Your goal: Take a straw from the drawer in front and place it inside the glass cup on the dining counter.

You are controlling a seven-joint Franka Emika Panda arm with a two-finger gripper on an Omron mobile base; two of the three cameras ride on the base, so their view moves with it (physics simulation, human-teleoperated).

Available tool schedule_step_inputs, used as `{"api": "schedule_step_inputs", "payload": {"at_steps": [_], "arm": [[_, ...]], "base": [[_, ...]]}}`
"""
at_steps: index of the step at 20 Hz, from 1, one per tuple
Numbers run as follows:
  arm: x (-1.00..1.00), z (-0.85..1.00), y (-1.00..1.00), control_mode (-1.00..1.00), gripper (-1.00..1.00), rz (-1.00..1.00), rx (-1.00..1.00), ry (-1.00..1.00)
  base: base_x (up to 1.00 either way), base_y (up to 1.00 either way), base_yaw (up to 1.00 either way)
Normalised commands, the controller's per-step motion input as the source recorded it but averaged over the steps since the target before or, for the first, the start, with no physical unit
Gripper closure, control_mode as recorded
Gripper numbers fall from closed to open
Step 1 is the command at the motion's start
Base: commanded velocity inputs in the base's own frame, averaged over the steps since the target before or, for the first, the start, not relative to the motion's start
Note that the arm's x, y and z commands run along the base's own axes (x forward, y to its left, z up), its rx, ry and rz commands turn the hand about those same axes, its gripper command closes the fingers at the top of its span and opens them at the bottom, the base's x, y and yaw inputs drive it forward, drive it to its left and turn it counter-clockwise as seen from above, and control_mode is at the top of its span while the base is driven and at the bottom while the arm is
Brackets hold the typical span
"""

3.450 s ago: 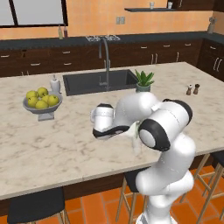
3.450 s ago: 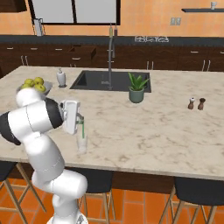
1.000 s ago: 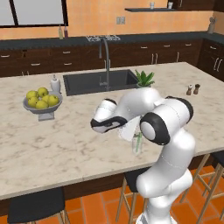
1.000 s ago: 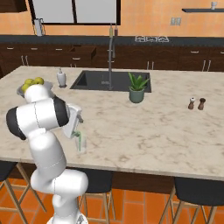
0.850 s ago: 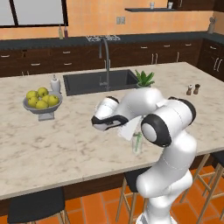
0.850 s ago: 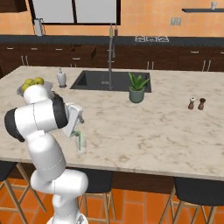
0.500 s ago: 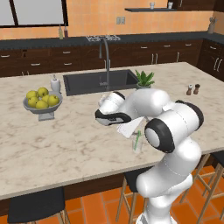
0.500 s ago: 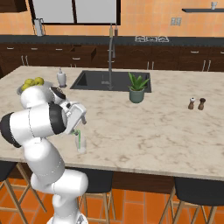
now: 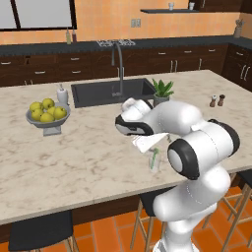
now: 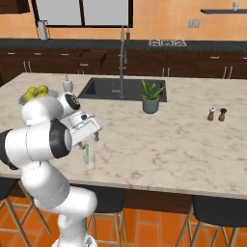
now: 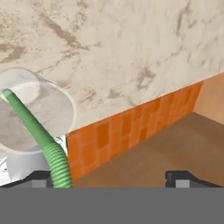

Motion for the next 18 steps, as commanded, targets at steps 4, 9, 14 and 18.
{"api": "schedule_step_inputs", "payload": {"at_steps": [4,9,14,18], "arm": [[0.01,-0.15,0.0,-1.0,-1.0,0.03,0.26,-0.01],[0.0,-0.06,0.0,-1.0,-1.0,0.05,0.26,-0.03],[-0.1,0.07,0.02,-1.0,-1.0,0.06,0.24,-0.13],[-0.29,0.68,0.0,-1.0,-1.0,0.0,0.09,-0.26]], "base": [[0.0,0.0,0.0],[0.0,0.0,0.0],[0.0,0.0,0.0],[0.0,0.0,0.0]]}}
